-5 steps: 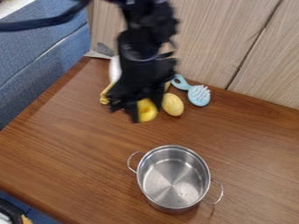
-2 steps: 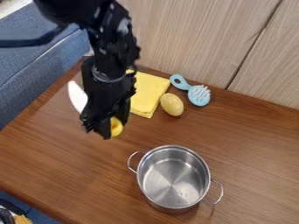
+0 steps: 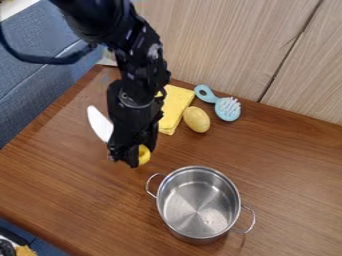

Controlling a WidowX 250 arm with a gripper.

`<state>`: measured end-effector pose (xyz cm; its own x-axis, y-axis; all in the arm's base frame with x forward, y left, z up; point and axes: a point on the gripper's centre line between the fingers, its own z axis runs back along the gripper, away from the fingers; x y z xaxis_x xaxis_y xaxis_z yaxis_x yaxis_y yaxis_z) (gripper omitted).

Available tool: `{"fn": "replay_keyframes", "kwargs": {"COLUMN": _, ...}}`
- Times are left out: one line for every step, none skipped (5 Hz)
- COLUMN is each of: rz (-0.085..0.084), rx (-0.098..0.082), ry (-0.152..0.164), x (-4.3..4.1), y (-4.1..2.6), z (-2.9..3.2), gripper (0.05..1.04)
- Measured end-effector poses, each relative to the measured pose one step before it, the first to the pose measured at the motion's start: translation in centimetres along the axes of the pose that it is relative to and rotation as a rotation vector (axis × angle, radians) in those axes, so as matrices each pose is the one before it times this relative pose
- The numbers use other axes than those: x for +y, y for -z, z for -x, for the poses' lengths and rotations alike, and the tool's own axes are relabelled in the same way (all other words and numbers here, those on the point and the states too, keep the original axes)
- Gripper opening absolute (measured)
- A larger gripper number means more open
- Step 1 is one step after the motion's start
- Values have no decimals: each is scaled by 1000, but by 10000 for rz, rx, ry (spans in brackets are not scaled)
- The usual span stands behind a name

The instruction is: Move the yellow knife to the left side of the table

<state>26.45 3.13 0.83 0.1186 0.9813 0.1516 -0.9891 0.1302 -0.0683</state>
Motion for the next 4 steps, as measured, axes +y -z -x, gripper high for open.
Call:
{"fn": "replay_keyframes", "kwargs": {"rz": 539, "rx": 30, "ry": -398, "x": -474, "y": 597, "z": -167, "gripper": 527}}
{"fn": "replay_keyframes", "kwargs": {"rz": -292, "rx": -175, "ry": -202, "x": 213, "y": 984, "z": -104, "gripper": 527}}
{"fn": "replay_keyframes", "kwargs": {"rz": -84, "rx": -78, "ry": -33, "x": -192, "y": -141, "z": 94, "gripper": 593}}
{"fn": "replay_keyframes", "kwargs": {"rz": -55, "rx": 50, "ry": -155, "x": -8, "y": -61, "z": 60, "gripper": 895}}
